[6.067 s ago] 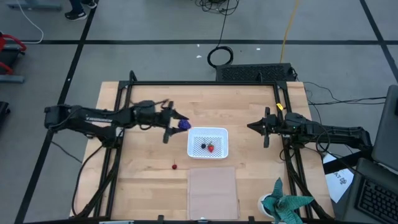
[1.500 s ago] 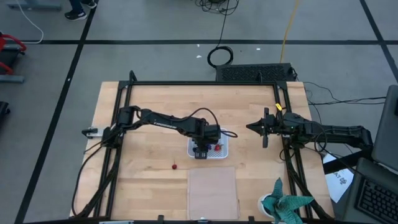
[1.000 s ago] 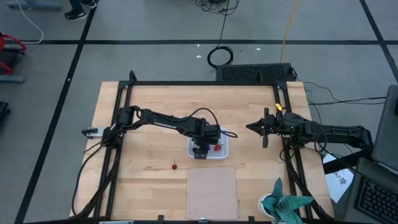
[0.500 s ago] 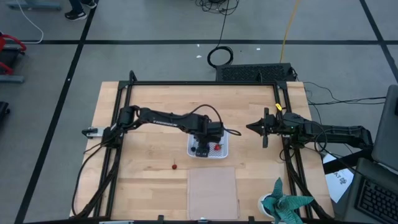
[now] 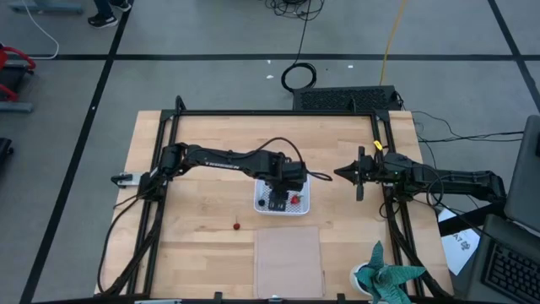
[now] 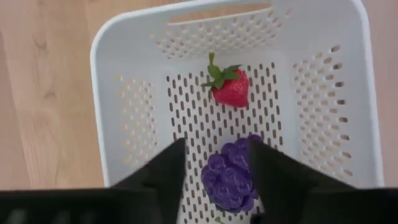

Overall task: Pick and placing Produce into tupperware
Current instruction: Put the red cherry into the white bin

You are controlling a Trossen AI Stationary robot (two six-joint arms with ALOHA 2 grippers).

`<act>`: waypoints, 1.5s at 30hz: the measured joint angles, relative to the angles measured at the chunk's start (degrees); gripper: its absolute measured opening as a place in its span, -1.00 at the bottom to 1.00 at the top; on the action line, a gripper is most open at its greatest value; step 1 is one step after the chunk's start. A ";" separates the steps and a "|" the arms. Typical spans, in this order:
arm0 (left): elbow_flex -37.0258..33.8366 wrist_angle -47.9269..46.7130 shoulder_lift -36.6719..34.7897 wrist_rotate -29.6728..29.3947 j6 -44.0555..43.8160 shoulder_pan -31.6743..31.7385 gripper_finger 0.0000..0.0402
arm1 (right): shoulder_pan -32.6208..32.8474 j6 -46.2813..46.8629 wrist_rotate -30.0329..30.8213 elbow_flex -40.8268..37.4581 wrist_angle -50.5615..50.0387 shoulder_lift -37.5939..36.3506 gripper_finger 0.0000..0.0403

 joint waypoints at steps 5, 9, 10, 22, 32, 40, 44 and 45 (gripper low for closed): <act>-0.32 -0.02 0.00 0.15 -0.08 0.00 -0.69 | 0.01 0.00 0.00 0.00 0.00 0.00 -1.00; -0.32 0.01 0.00 0.25 0.91 -0.04 -0.96 | 0.00 0.00 0.00 0.00 0.02 0.00 -1.00; -0.32 0.02 0.00 0.25 0.96 -0.04 -0.95 | 0.01 0.00 0.00 0.00 0.02 0.00 -1.00; -0.32 -0.17 -0.71 -0.95 6.09 -0.57 -0.91 | 0.01 0.00 -0.01 0.00 0.02 0.00 -1.00; -0.32 1.06 -10.44 -6.20 9.50 -1.22 -0.99 | 0.00 -0.43 -0.01 0.00 -0.20 0.00 -1.00; -0.70 -0.55 -21.40 -8.85 8.29 -2.80 -1.00 | 0.00 -1.06 -0.01 0.00 -0.44 0.02 -1.00; -6.08 0.72 -28.99 -13.57 7.90 -5.80 -1.00 | 0.01 -1.05 -0.01 0.00 -0.59 0.04 -1.00; -8.44 1.91 -31.16 -15.76 7.33 -6.35 -1.00 | 0.01 -1.05 -0.01 0.00 -0.49 0.04 -1.00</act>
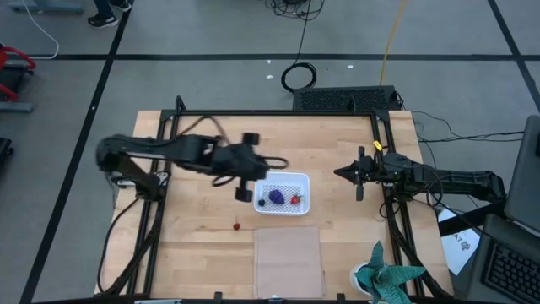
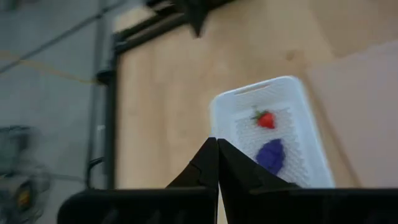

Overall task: Pick and placing Produce into tupperware
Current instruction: Put the red cherry into the white bin

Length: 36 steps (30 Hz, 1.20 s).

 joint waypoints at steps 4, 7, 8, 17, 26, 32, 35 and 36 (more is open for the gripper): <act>-13.48 10.85 -9.75 -2.96 -2.38 -0.82 -1.00 | -0.01 0.00 0.00 0.00 0.47 0.02 -1.00; -27.10 26.47 -16.18 -0.06 -1.92 -0.59 -1.00 | 0.00 0.00 0.00 0.00 0.83 0.04 -1.00; -31.71 32.00 -17.46 1.25 -1.77 -0.09 -1.00 | -0.02 0.00 0.00 0.00 1.24 0.04 -1.00; -50.92 56.17 -20.75 6.73 0.88 3.55 -1.00 | 0.00 0.62 -0.02 0.00 4.45 0.04 -1.00; -59.68 57.29 -38.08 6.13 2.74 0.67 -1.00 | -0.02 0.66 -3.79 -0.02 5.26 -3.74 -1.00; -73.61 67.37 -44.73 11.84 2.79 3.43 -1.00 | 0.00 -0.31 -8.93 -0.13 6.01 -7.97 -1.00; -80.24 77.03 -44.99 13.71 1.38 6.09 -1.00 | 0.00 -0.13 -8.99 -2.56 9.55 -9.43 -1.00; -82.00 79.59 -45.05 14.87 0.84 7.18 -1.00 | -0.02 0.03 -8.99 -3.87 11.35 -9.80 -1.00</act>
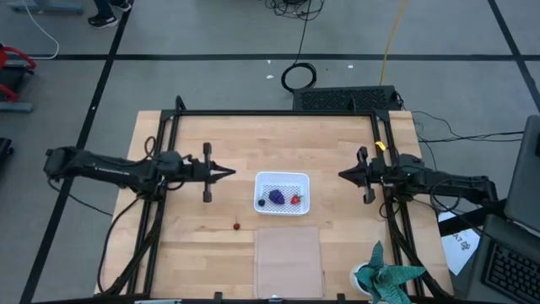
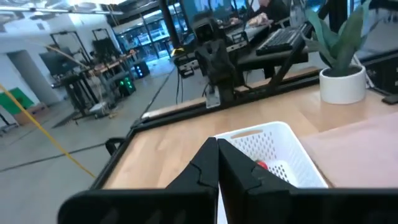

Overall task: Pick and placing Produce into tupperware
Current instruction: Put the red cherry into the white bin

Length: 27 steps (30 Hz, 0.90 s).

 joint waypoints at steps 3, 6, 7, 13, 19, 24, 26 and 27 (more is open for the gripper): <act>-3.58 3.63 -0.61 3.51 -1.84 3.14 -1.00 | -0.23 0.77 0.00 -2.36 2.38 -1.08 -1.00; -5.47 4.23 -3.97 4.30 -3.29 4.79 -1.00 | -0.97 1.81 0.00 -1.63 -0.29 -1.90 -1.00; -6.19 3.63 -5.45 4.30 -3.39 5.01 -1.00 | -1.23 2.05 0.00 -1.17 -1.75 -2.07 -1.00; -7.50 -5.20 -15.25 1.92 -3.99 4.60 -1.00 | -1.58 1.56 -0.02 0.44 -7.29 -4.46 -1.00; -7.61 -12.82 -20.50 -0.71 -3.47 0.09 -1.00 | -1.59 1.39 -0.02 0.44 -10.40 -6.26 -1.00; -7.58 -14.65 -21.47 -7.76 -0.74 -4.03 -1.00 | -1.58 0.76 -0.02 0.44 -12.63 -6.48 -1.00; -7.67 -15.88 -21.46 -8.23 -0.62 -4.35 -1.00 | -1.58 0.43 -0.04 0.44 -13.35 -6.48 -1.00; -8.13 -15.16 -21.44 -8.21 -0.20 -4.37 -1.00 | -1.58 0.39 -0.03 0.44 -13.49 -6.48 -1.00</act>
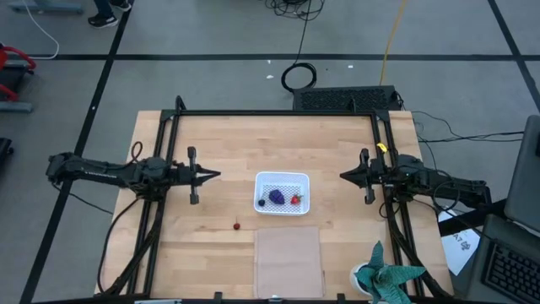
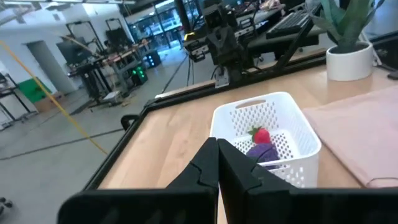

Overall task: Pick and placing Produce into tupperware
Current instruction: Put the red cherry into the white bin

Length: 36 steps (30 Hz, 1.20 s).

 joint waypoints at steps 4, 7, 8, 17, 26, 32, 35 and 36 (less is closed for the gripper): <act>-4.06 5.07 -0.02 0.24 1.78 0.59 -1.00 | 0.00 -0.01 0.01 0.00 -0.27 0.00 -1.00; -6.93 9.23 -0.13 0.62 0.56 1.95 -1.00 | -0.02 0.11 0.01 0.00 -0.32 0.00 -1.00; -7.40 10.62 -0.17 1.31 0.36 2.35 -1.00 | 0.00 0.20 0.01 0.00 -0.32 0.00 -1.00; -7.70 12.06 0.08 7.63 -1.53 5.67 -1.00 | 0.00 0.63 0.01 0.00 0.29 0.00 -1.00; -7.72 10.33 0.72 8.37 -2.23 8.04 -1.00 | 0.00 1.31 0.01 0.00 0.38 0.00 -1.00; -7.72 10.17 0.72 8.46 -2.91 8.24 -1.00 | 0.00 1.32 0.01 0.00 0.38 0.00 -1.00; -7.72 10.17 0.72 8.48 -3.13 8.22 -1.00 | 0.00 1.33 0.01 0.00 0.40 0.00 -1.00; -7.72 10.15 0.72 8.48 -3.17 8.22 -1.00 | 0.00 1.33 0.01 0.00 0.38 0.00 -1.00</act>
